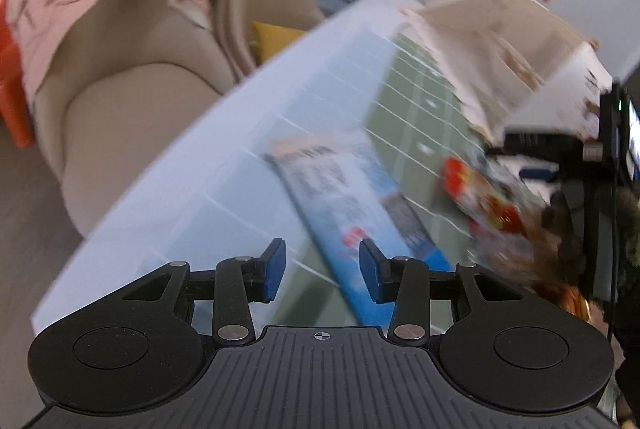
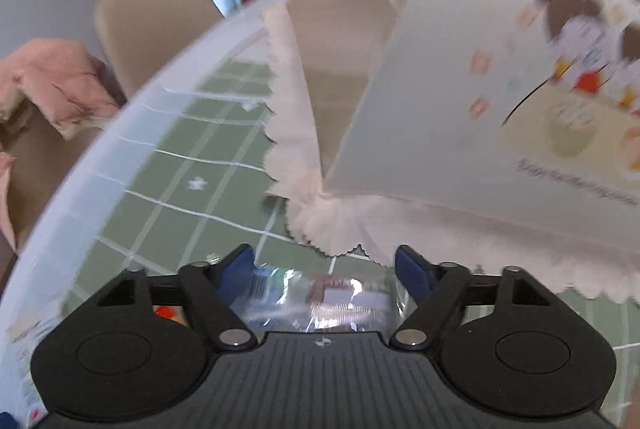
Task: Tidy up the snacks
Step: 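Move the left tool toward the snack pile while the right tool also approaches it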
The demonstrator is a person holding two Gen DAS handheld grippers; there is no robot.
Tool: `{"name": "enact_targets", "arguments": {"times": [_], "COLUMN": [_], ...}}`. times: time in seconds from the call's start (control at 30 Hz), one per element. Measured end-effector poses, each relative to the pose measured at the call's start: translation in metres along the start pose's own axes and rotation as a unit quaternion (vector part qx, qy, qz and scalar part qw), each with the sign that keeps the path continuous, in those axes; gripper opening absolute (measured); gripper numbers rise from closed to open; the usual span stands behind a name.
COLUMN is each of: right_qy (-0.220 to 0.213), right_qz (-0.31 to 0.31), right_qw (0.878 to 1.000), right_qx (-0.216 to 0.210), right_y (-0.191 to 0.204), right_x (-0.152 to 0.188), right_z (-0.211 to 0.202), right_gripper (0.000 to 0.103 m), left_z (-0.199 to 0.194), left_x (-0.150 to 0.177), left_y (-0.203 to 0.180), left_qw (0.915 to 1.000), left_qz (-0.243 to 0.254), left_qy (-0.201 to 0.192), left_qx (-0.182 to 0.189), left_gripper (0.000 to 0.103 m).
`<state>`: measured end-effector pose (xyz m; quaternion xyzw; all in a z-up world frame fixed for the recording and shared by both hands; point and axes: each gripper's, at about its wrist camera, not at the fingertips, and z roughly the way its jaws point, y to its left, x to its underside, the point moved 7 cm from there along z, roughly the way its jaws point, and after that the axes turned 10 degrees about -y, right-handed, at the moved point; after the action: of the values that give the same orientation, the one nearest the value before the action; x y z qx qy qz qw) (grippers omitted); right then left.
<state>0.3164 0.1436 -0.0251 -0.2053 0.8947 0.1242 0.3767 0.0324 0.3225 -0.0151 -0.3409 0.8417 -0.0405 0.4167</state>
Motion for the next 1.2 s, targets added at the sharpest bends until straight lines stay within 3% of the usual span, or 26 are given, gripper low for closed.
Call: {"name": "enact_targets", "arguments": {"times": [0.1,0.27,0.43,0.53,0.7,0.8,0.9,1.0,1.1,1.2], "right_qy": [0.014,0.047,0.073,0.066,0.0,-0.033,-0.046,-0.028,-0.021,0.003], "right_qz": [-0.037,-0.049,-0.016,-0.004,-0.02,-0.027,-0.021,0.006,0.033,0.044], "right_qw": [0.998,0.991,0.987,0.988,0.994,0.997,0.998,0.999,0.999,0.999], "right_qx": [-0.042,-0.112,-0.144,-0.138,-0.104,-0.058,-0.029,-0.028,-0.029,-0.03], "right_y": [0.013,0.021,0.013,0.003,-0.024,-0.044,-0.06,-0.068,-0.072,-0.072], "right_x": [0.01,0.061,0.114,0.139,0.148,0.151,0.161,0.18,0.197,0.219], "right_z": [-0.017,-0.075,-0.133,-0.163,-0.223,-0.248,-0.262,-0.262,-0.27,-0.274], "right_gripper": [0.04,0.032,0.031,0.031,0.032,0.042,0.052,0.052,0.052,0.052], "left_z": [0.007,0.034,0.053,0.055,0.036,0.009,-0.017,-0.019,-0.005,0.0], "left_x": [-0.011,-0.022,-0.021,-0.005,0.032,0.036,0.028,0.032,0.047,0.066], "left_y": [0.011,0.009,-0.03,-0.062,-0.109,-0.12,-0.138,-0.165,-0.174,-0.182], "left_qw": [0.9999,0.9998,0.9978,0.9925,0.9747,0.9731,0.9672,0.9577,0.9666,0.969], "left_qz": [-0.002,0.001,0.052,0.089,0.13,0.156,0.167,0.176,0.158,0.157], "left_qy": [-0.01,-0.019,-0.01,0.014,0.067,0.048,0.031,0.066,0.097,0.094], "left_qx": [-0.009,0.0,0.039,0.082,0.169,0.163,0.189,0.218,0.178,0.165], "left_gripper": [0.045,0.044,0.043,0.043,0.043,0.043,0.043,0.043,0.043,0.043]}}
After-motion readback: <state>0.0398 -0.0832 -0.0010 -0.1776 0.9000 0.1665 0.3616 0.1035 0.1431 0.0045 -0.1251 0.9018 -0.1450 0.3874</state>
